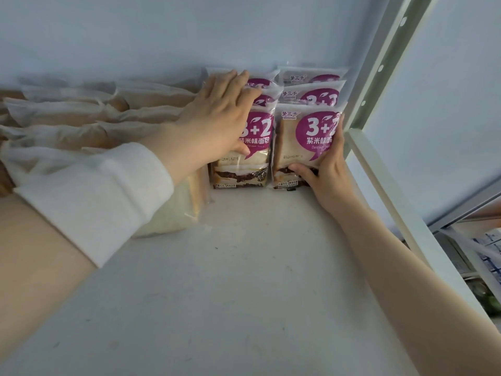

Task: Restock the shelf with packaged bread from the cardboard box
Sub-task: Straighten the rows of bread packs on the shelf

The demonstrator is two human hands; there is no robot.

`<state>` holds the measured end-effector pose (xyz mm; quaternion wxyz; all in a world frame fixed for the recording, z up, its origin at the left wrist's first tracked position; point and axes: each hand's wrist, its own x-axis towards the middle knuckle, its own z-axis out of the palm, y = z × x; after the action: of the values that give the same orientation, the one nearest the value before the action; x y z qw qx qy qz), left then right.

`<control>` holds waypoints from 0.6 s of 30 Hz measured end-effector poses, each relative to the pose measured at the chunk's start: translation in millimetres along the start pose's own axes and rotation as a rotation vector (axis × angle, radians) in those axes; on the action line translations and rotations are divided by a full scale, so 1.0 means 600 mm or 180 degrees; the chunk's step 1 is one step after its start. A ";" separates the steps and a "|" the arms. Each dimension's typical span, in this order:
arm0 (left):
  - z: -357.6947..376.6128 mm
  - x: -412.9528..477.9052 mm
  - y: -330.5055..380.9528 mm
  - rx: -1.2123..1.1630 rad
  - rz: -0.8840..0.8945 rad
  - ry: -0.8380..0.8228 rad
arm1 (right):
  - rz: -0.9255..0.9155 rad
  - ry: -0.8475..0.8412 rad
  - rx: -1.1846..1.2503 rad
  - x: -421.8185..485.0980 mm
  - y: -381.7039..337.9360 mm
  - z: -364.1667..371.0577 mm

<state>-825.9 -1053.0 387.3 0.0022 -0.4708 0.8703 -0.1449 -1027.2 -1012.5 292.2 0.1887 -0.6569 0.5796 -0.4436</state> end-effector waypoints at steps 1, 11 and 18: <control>0.000 -0.002 0.002 0.0059 0.0023 0.0024 | -0.0015 0.0009 -0.0026 0.001 0.000 -0.001; -0.015 -0.053 0.074 -0.0202 -0.0037 0.0708 | -0.0037 -0.0061 -0.0174 -0.039 -0.004 -0.013; 0.064 -0.076 0.102 -0.0233 -0.0719 0.1069 | -0.0269 0.0252 -0.0083 -0.031 -0.002 -0.002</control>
<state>-845.3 -993.4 328.6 -0.1763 -0.5344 0.8048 -0.1890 -1026.3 -994.3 286.8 0.1382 -0.6652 0.5642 -0.4692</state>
